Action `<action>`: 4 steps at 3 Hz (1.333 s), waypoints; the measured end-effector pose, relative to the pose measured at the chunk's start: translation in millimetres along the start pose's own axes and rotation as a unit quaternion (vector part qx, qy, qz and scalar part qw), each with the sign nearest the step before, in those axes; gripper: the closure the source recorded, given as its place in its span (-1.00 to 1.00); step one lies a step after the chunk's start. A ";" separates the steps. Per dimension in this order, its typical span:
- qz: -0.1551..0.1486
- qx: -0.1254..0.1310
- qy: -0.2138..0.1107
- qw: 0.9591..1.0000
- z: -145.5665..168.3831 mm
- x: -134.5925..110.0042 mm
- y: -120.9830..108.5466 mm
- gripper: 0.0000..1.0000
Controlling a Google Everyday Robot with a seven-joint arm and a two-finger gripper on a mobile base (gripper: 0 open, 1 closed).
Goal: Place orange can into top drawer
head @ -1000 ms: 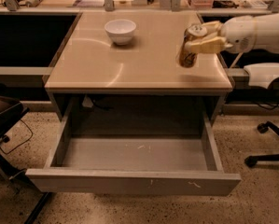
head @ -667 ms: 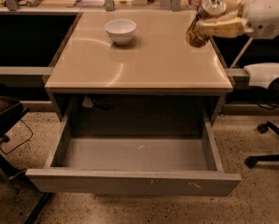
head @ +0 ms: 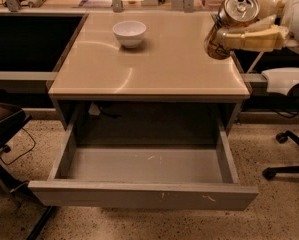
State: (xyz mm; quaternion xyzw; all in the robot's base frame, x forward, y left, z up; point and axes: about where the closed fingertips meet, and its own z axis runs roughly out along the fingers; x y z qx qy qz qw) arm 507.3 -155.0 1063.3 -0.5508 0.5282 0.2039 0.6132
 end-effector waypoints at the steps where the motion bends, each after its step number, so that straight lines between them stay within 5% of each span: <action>1: 0.001 0.000 0.000 1.000 0.0 0.8 0.0 1.00; 2: 0.020 0.007 0.009 1.000 1.0 23.5 20.8 1.00; 3: 0.038 0.023 0.032 0.998 -4.1 59.9 65.9 1.00; 4: 0.062 0.013 0.056 0.996 -2.7 95.9 107.7 1.00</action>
Offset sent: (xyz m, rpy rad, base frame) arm -0.0388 -0.0085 -0.1351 0.0299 0.1591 -0.1336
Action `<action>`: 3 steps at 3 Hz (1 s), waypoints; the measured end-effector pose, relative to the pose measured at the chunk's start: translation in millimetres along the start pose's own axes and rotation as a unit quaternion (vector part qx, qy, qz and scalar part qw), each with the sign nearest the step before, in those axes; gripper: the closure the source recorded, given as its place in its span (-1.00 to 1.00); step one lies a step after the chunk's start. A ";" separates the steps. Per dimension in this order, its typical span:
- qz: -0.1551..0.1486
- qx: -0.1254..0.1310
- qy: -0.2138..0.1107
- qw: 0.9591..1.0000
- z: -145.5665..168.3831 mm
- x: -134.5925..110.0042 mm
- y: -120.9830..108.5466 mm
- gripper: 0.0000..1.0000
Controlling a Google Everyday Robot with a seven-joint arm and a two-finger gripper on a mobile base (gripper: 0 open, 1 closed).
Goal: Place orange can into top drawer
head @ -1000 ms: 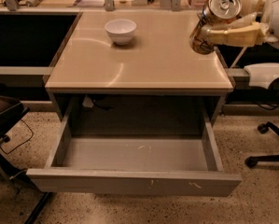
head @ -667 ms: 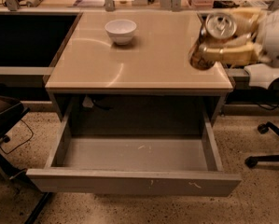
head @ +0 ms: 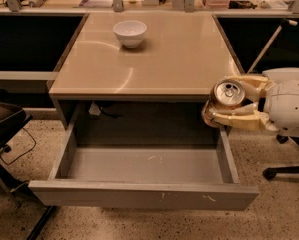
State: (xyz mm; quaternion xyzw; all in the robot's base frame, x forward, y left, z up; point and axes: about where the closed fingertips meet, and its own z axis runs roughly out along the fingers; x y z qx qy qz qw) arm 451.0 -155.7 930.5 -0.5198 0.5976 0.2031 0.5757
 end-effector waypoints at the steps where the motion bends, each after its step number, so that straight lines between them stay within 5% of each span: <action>1: 0.000 0.000 0.000 1.000 0.0 0.0 0.0 1.00; 2: 0.005 -0.007 0.004 1.000 8.4 7.7 7.9 1.00; 3: 0.022 -0.034 0.016 0.999 51.3 50.9 32.9 1.00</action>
Offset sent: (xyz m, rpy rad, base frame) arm -0.0027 0.0105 -0.0287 -0.0089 0.0415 0.0082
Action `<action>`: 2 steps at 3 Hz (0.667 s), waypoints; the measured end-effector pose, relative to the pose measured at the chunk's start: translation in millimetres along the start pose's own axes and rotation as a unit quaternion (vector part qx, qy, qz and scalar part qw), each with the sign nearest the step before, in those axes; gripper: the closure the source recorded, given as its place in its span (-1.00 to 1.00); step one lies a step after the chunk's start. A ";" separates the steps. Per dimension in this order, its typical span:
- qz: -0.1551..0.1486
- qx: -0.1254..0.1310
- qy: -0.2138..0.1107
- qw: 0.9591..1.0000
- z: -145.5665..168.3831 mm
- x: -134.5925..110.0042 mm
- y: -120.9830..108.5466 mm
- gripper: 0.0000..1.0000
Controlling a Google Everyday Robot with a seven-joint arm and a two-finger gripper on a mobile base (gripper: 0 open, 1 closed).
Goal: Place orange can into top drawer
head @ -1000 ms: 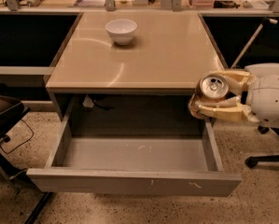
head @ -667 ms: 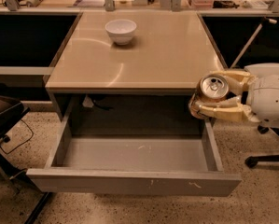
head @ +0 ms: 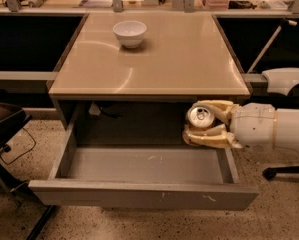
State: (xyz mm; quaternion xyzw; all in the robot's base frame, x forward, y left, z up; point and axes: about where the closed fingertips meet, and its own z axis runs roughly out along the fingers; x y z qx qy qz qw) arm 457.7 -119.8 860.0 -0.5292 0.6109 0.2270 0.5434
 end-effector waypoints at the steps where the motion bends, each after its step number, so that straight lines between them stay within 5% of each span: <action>1: 0.027 -0.031 0.028 0.999 60.4 66.2 31.3 1.00; 2: 0.041 -0.033 0.065 0.997 107.1 128.6 48.6 1.00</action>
Offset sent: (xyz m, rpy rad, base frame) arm 0.0455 0.0736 -0.2558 -0.1628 0.1893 -0.0760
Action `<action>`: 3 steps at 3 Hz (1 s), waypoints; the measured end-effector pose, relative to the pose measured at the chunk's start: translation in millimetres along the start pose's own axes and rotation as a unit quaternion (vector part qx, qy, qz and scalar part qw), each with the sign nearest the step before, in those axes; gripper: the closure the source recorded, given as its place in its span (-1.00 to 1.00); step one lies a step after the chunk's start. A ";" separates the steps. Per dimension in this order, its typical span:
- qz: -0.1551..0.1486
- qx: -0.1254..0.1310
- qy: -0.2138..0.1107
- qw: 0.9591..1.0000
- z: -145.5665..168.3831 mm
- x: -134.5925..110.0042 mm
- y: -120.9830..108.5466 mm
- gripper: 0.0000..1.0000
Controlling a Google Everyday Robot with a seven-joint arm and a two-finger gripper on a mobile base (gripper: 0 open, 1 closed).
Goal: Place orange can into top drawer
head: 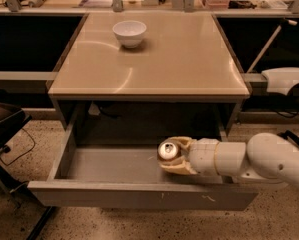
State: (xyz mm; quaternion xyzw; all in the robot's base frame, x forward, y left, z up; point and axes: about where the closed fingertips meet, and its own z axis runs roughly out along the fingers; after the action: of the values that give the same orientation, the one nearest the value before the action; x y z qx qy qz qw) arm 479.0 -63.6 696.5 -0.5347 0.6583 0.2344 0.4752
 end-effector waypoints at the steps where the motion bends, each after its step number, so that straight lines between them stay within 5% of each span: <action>1: -0.001 0.018 0.042 0.999 42.7 42.8 -7.1 1.00; 2: -0.001 0.020 0.044 0.999 43.8 42.4 -8.1 1.00; 3: -0.001 0.020 0.044 0.999 43.8 42.4 -8.1 0.64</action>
Offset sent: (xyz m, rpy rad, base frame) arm 0.0783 0.0221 -0.1193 -0.2071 -0.0185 -0.1377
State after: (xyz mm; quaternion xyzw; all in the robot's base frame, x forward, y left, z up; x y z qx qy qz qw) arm 503.9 -50.8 641.8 -0.5356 0.6825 0.1971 0.4566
